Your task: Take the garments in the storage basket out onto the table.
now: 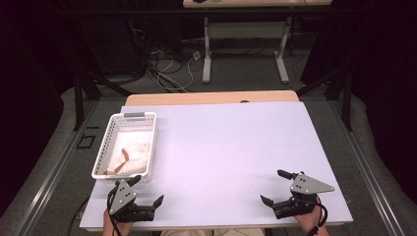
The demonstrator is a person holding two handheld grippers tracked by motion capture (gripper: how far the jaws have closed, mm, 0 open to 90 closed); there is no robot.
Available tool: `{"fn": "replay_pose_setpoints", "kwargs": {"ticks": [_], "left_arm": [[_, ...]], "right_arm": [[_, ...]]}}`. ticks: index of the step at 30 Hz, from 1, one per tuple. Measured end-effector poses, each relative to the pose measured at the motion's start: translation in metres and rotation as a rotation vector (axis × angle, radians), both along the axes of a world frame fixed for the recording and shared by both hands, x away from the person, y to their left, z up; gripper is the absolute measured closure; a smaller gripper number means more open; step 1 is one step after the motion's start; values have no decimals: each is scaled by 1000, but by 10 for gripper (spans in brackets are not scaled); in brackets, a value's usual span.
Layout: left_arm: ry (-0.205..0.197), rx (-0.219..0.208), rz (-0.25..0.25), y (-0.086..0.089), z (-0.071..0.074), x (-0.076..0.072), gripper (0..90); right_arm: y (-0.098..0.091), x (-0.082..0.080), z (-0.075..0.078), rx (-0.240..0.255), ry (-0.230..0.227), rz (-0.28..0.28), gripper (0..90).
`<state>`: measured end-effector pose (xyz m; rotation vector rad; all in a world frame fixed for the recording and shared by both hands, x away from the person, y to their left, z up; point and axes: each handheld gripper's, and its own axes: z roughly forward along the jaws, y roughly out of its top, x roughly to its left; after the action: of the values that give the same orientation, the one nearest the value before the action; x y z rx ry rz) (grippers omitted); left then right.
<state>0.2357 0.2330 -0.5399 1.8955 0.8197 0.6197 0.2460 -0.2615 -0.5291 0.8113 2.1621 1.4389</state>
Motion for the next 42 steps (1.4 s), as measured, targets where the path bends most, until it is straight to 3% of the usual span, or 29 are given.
{"fn": "replay_pose_setpoints", "kwargs": {"ticks": [11,14,21,24,33,42], "left_arm": [[3,15,-3,-1,1,1,1],[34,25,-18,-1,3,3,1],[62,46,-34,-4,10,7,1],[110,52,-69,-5,15,11,1],[131,88,-92,-8,28,19,1],[172,75,-108,-6,42,36,0]], "right_arm": [[0,-1,-1,3,4,0,0],[0,-1,-1,2,11,-1,0],[1,0,-3,-5,17,5,0],[1,1,-2,-3,19,6,0],[2,-2,-2,-9,14,1,0],[2,-2,-4,-15,19,0,0]]}}
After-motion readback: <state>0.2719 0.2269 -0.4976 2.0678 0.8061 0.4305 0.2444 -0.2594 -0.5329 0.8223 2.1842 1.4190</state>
